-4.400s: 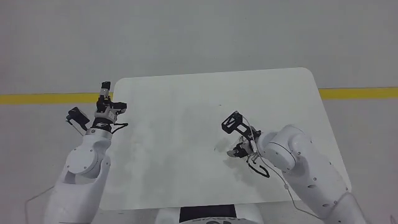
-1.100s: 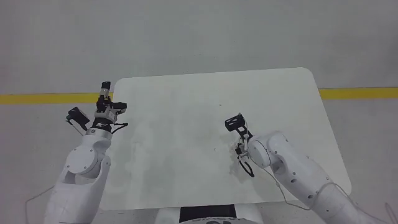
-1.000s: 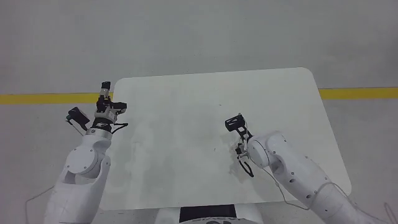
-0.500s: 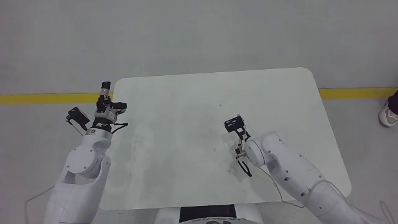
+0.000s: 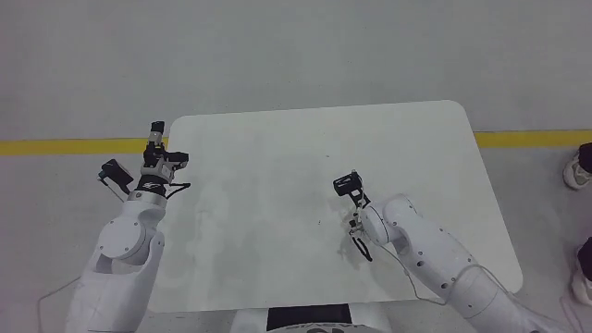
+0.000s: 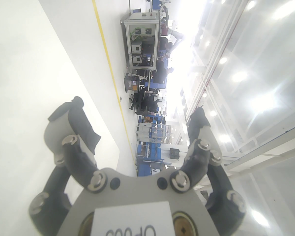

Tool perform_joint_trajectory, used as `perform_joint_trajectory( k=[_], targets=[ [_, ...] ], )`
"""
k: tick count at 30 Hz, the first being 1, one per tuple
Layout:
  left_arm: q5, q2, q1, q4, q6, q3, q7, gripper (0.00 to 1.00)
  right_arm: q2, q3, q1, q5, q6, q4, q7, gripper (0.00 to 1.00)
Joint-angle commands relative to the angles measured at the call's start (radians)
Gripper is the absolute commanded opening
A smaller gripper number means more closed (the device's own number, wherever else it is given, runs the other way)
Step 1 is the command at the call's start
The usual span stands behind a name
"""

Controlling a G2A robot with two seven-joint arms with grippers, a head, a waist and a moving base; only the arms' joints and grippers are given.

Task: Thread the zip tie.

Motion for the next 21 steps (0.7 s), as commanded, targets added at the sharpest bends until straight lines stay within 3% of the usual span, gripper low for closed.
perform_joint_trajectory(
  k=[1,7,21],
  targets=[
    [0.000,0.000,0.000,0.000,0.000,0.000,0.000,1.00,-0.003,0.002,-0.001,-0.006,0.000,0.003,0.002,0.15],
    [0.000,0.000,0.000,0.000,0.000,0.000,0.000,1.00,-0.011,0.003,-0.002,-0.016,0.000,0.013,0.007,0.09],
    [0.000,0.000,0.000,0.000,0.000,0.000,0.000,1.00,-0.027,0.011,-0.004,-0.002,-0.043,0.022,0.000,0.09]
  ],
)
